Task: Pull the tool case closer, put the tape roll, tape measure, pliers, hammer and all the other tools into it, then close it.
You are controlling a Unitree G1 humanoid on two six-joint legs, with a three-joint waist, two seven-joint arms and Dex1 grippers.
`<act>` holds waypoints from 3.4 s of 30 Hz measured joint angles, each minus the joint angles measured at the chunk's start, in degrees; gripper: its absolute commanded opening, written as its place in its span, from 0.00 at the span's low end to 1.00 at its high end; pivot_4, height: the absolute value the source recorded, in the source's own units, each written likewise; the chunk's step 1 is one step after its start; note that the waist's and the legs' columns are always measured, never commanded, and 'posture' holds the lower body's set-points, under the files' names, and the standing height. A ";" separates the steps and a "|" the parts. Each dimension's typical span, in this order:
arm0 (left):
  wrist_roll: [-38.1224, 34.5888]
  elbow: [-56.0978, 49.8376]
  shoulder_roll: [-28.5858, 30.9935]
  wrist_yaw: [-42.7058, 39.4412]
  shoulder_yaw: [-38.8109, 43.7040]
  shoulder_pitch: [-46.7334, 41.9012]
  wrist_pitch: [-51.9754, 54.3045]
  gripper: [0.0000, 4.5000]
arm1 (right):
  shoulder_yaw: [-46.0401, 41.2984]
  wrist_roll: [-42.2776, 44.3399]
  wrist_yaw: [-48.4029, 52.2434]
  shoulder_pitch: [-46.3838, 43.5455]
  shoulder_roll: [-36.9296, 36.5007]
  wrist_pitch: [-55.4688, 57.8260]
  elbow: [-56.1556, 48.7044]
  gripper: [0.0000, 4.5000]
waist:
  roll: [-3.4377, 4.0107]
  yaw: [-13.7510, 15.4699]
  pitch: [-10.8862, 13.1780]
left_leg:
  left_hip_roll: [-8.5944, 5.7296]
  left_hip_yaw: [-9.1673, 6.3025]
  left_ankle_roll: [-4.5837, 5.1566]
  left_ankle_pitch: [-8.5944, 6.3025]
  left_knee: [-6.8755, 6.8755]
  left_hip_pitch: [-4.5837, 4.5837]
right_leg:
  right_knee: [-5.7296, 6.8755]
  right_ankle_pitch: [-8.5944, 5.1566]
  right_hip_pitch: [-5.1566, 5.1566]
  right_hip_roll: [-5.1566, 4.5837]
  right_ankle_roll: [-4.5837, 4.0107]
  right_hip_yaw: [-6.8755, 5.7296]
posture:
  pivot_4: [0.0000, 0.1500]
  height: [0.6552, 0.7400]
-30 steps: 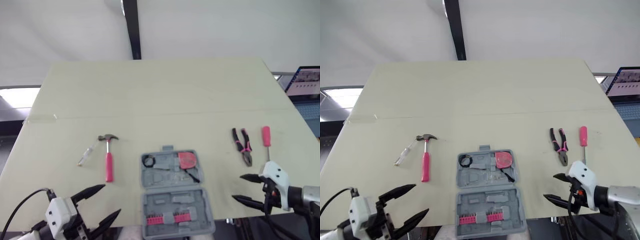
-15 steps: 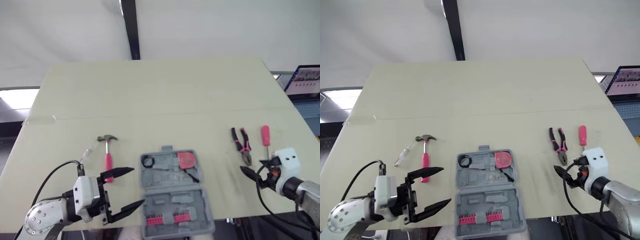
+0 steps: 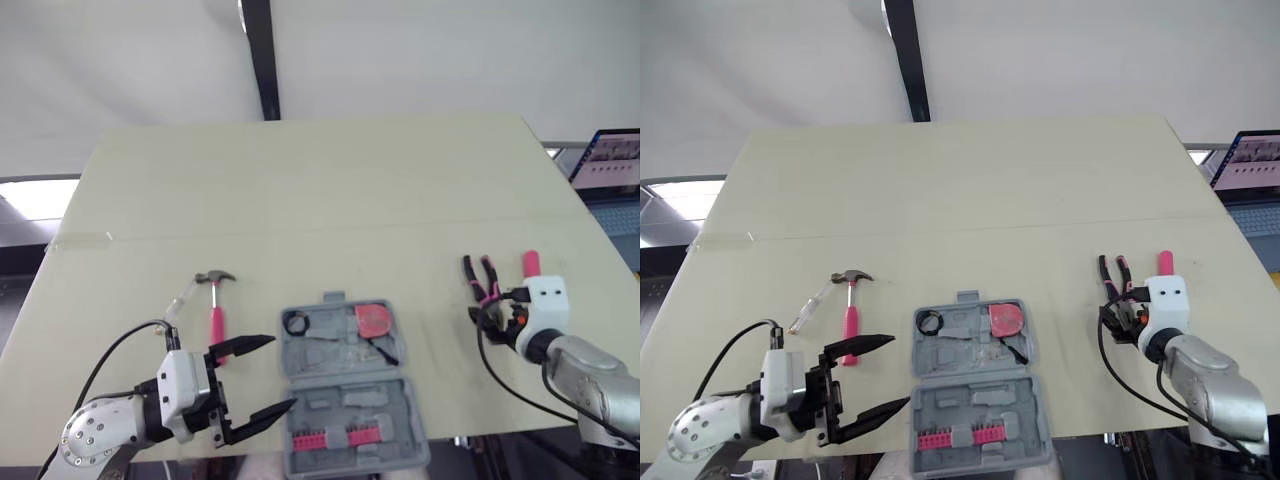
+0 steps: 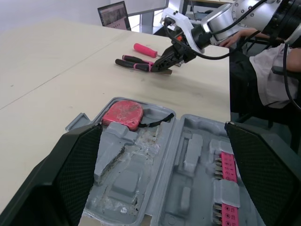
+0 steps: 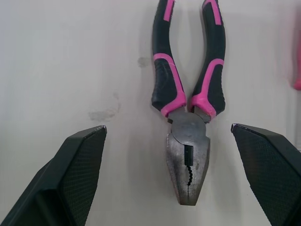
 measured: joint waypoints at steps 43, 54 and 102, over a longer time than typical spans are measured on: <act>2.36 2.44 -0.89 0.50 -1.48 1.14 -4.39 1.00 | 2.67 -1.44 2.46 -4.69 -1.25 -4.76 10.96 0.21 | -0.08 0.13 -0.06 | 0.00 0.01 0.00 0.00 0.00 0.01 | -0.02 0.00 0.04 0.00 0.00 0.00 | 1.00 1.00; -0.66 4.44 -0.17 -0.37 7.17 3.37 -4.38 1.00 | 19.17 4.16 31.61 -11.39 -27.96 1.65 -4.51 0.21 | 0.13 -0.51 0.09 | 0.03 0.03 0.00 0.00 -0.07 -0.05 | -0.12 0.00 -0.08 0.02 0.01 0.00 | 1.00 1.00; 0.96 3.50 -2.70 -3.38 13.21 15.74 -7.68 1.00 | 66.40 -11.45 45.16 -45.28 -10.31 8.56 -8.97 0.21 | -0.32 -1.50 0.36 | 0.05 -0.06 -0.03 -0.01 -0.02 -0.17 | -0.08 0.00 -0.19 0.02 0.01 -0.08 | 1.00 1.00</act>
